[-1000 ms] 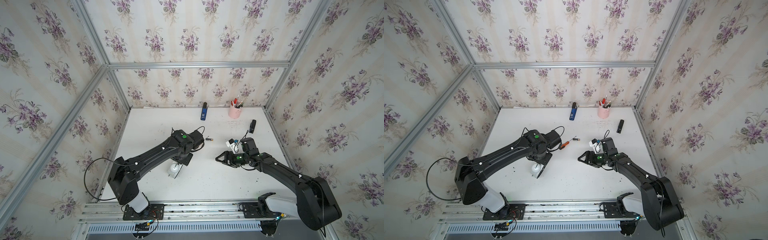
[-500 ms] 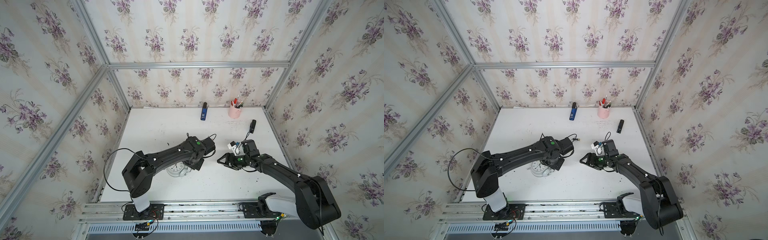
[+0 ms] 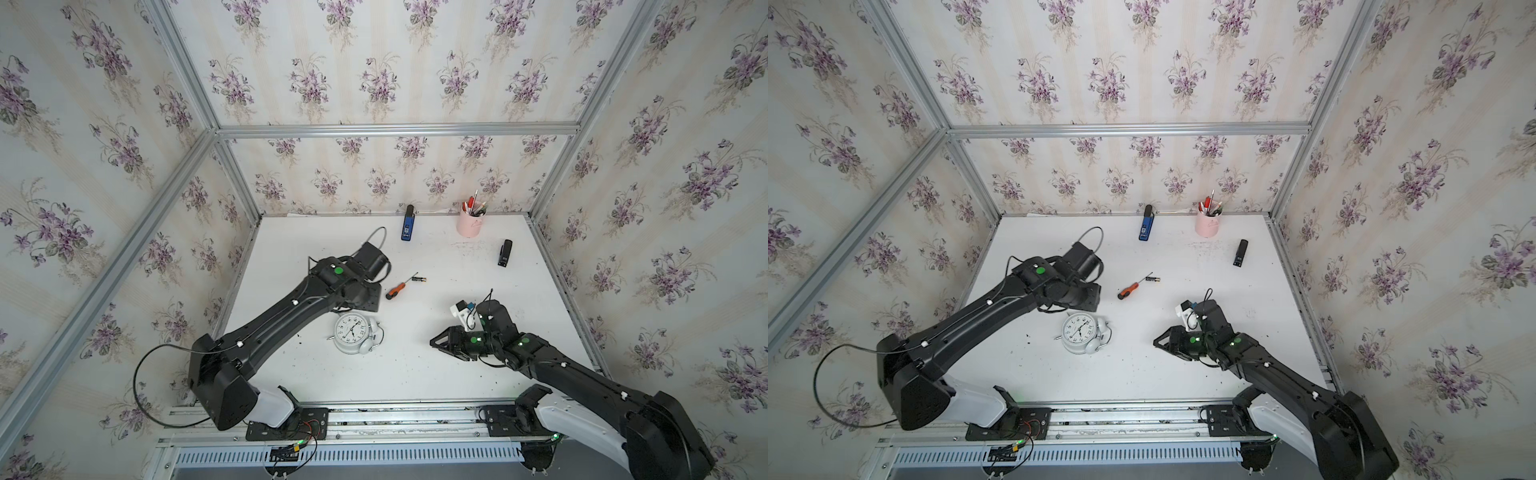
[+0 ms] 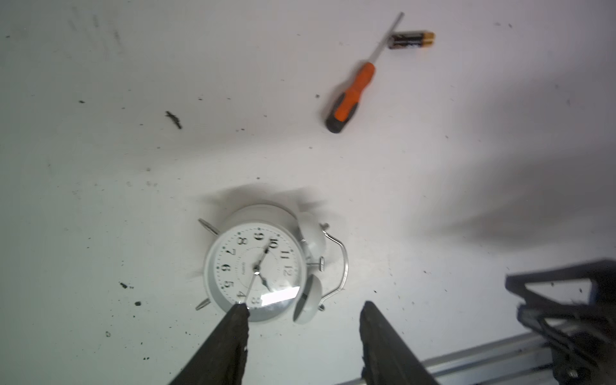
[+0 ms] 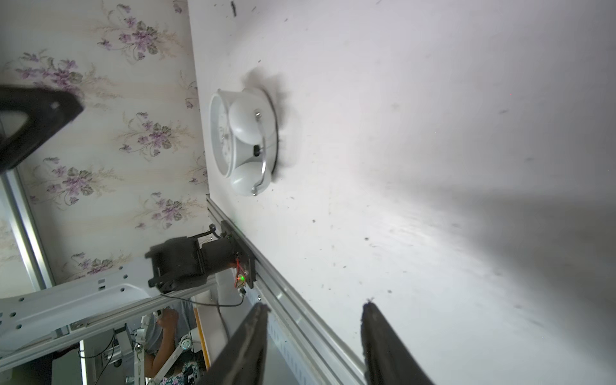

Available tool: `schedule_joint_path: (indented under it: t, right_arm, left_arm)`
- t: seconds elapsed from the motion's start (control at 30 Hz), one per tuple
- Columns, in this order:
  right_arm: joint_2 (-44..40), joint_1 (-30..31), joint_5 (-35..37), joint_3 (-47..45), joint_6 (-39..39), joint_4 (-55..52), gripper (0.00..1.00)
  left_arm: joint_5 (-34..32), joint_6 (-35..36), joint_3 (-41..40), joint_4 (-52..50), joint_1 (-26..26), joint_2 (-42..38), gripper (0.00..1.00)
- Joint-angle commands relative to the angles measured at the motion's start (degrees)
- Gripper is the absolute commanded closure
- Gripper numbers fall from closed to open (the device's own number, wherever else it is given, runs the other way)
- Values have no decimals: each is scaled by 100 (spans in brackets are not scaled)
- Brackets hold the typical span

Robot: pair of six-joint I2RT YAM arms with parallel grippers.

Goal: Remove the battery from the alarm
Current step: Adjust the alarm at the center of the board.

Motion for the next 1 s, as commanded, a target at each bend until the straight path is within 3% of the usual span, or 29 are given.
schedule_joint_path:
  t: [0.0, 0.07, 0.13, 0.2, 0.37, 0.67, 0.97]
  right_arm:
    - [389, 765, 954, 352, 1210, 320, 76]
    - [1018, 1231, 1031, 745, 1287, 356, 87]
    - [1721, 1640, 1097, 1170, 1381, 538, 100]
    - [2454, 2003, 990, 1611, 1493, 830, 100]
    - [3475, 2580, 1068, 2682, 1420, 289, 100]
    - [4069, 2484, 1275, 3303, 1221, -588, 100]
    - [4344, 1918, 1509, 3547, 842, -989, 100]
  left_arm:
    - [648, 800, -388, 825, 702, -26, 54]
    - [873, 1151, -318, 935, 962, 359, 68]
    - [1007, 1332, -258, 1061, 1055, 826, 73]
    - [893, 1430, -235, 1159, 1096, 1207, 80]
    - [329, 1282, -645, 1333, 1329, 1311, 84]
    - [52, 566, -2047, 1399, 1443, 728, 86]
    - [624, -37, -2791, 1662, 1103, 289, 87]
